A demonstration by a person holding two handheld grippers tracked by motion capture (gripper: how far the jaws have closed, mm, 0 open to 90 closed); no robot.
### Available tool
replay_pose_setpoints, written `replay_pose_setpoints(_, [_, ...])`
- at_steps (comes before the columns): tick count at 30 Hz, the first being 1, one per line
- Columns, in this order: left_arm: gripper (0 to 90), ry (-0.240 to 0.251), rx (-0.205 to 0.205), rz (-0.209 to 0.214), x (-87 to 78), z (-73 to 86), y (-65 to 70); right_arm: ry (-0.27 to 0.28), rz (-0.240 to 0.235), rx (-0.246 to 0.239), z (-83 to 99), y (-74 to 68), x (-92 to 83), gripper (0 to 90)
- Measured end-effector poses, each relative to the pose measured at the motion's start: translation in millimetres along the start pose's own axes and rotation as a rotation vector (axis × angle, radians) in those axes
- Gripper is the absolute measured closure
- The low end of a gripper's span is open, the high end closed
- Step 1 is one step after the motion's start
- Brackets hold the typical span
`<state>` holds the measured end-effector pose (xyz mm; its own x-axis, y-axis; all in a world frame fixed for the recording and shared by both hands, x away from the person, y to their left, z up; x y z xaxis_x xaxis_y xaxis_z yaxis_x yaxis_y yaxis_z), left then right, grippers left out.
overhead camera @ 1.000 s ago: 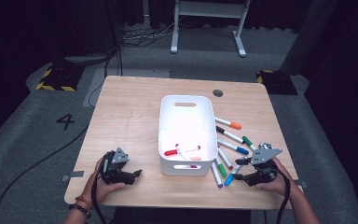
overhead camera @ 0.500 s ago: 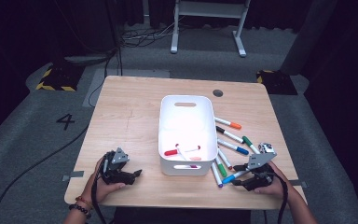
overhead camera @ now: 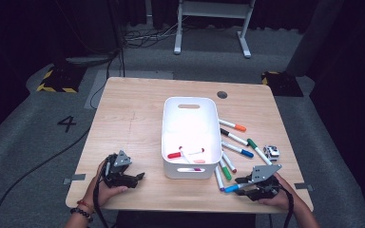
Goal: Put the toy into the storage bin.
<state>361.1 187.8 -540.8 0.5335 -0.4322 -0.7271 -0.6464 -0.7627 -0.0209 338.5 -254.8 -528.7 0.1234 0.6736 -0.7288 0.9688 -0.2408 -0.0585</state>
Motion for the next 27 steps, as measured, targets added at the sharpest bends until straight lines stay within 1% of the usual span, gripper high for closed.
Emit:
replay_pose_setpoints(1, [15.8, 0.0, 0.0, 0.0, 0.0, 0.0, 0.0, -0.009, 0.005, -0.015, 0.5, -0.3, -1.3, 67.0])
replay_pose_setpoints(2, [15.9, -0.001, 0.001, -0.002, -0.2, 0.0, 0.0, -0.012, 0.002, -0.019, 1.7, -1.6, -2.4, 69.2])
replay_pose_setpoints(3, [15.9, 0.001, 0.004, -0.004, -0.2, -0.1, -0.3, -0.005, 0.003, -0.01, 3.1, -3.0, -3.1, 70.2])
replay_pose_setpoints(4, [15.9, 0.001, 0.001, -0.001, 0.0, -0.1, 0.0, 0.003, 0.005, -0.017, 4.7, -3.0, -4.4, 71.2])
replay_pose_setpoints(5, [15.9, 0.0, 0.004, -0.004, -0.2, -0.1, -0.3, 0.016, 0.003, -0.006, 7.6, -4.7, -6.3, 74.0])
replay_pose_setpoints(6, [15.8, 0.0, 0.005, -0.004, -0.2, -0.1, -0.4, 0.014, 0.008, -0.008, 9.4, -5.0, -7.6, 75.8])
replay_pose_setpoints(8, [15.8, 0.0, 0.0, -0.001, -0.1, 0.0, 0.0, 0.028, 0.014, -0.009, 13.0, -5.7, -10.6, 76.4])
replay_pose_setpoints(10, [15.9, 0.0, 0.005, -0.004, -0.2, -0.1, -0.4, 0.027, 0.017, -0.003, 15.3, -6.0, -12.5, 76.7])
replay_pose_setpoints(11, [15.9, 0.001, 0.001, -0.001, 0.0, 0.0, 0.0, 0.042, 0.021, -0.006, 17.4, -5.8, -14.2, 76.7])
replay_pose_setpoints(12, [15.9, 0.001, 0.001, -0.002, -0.1, -0.1, -0.1, 0.036, 0.027, 0.008, 19.5, -5.9, -15.6, 76.6])
replay_pose_setpoints(14, [15.9, 0.0, 0.005, -0.005, -0.2, -0.1, -0.4, 0.038, 0.029, 0.015, 20.6, -5.3, -16.8, 76.3])
replay_pose_setpoints(15, [15.9, 0.0, 0.005, -0.005, -0.2, -0.1, -0.4, 0.034, 0.044, 0.018, 20.0, -4.5, -16.6, 68.0])
replay_pose_setpoints(16, [15.9, 0.0, 0.004, -0.004, -0.2, -0.1, -0.4, 0.032, 0.046, 0.025, 19.3, -4.4, -16.3, 65.4])
replay_pose_setpoints(17, [15.9, 0.0, 0.001, -0.001, -0.1, 0.0, -0.1, 0.039, 0.05, 0.015, 17.8, -3.9, -14.5, 63.8])
replay_pose_setpoints(18, [15.8, 0.0, 0.004, -0.003, -0.2, -0.1, -0.3, 0.036, 0.047, 0.019, 16.5, -4.8, -13.6, 62.7])
replay_pose_setpoints(19, [15.9, 0.0, 0.004, -0.003, -0.2, -0.1, -0.3, 0.028, 0.04, 0.011, 15.4, -5.6, -12.6, 60.9])
replay_pose_setpoints(20, [15.9, 0.001, 0.001, -0.001, 0.0, 0.0, 0.0, 0.016, 0.038, 0.028, 14.3, -7.7, -11.7, 59.8])
replay_pose_setpoints(21, [15.9, 0.001, 0.002, -0.002, -0.1, -0.1, -0.1, 0.022, 0.04, 0.003, 12.0, -6.6, -9.5, 59.4])
replay_pose_setpoints(23, [15.9, 0.001, 0.001, -0.002, -0.1, -0.1, -0.1, 0.011, 0.038, 0.015, 8.6, -7.2, -6.7, 59.1])
replay_pose_setpoints(25, [15.9, 0.0, 0.0, -0.001, 0.0, 0.0, 0.0, 0.002, 0.039, 0.013, 5.5, -5.8, -4.6, 60.0])
replay_pose_setpoints(27, [15.9, 0.0, 0.001, -0.002, -0.1, 0.0, -0.1, 0.011, 0.035, 0.023, 3.3, -4.3, -2.0, 63.9])
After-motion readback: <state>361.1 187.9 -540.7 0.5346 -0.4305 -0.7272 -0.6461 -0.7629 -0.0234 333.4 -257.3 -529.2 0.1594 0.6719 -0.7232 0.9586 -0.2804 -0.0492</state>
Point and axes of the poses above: each handheld gripper's, and its own axes: x roughly forward along the jaws, z roughly out of its underside, y roughly to its right, the point moved 5 cm from there along x, roughly forward along the jaws, and after that the axes turned 4 degrees about -z, right-handed, at the moved point
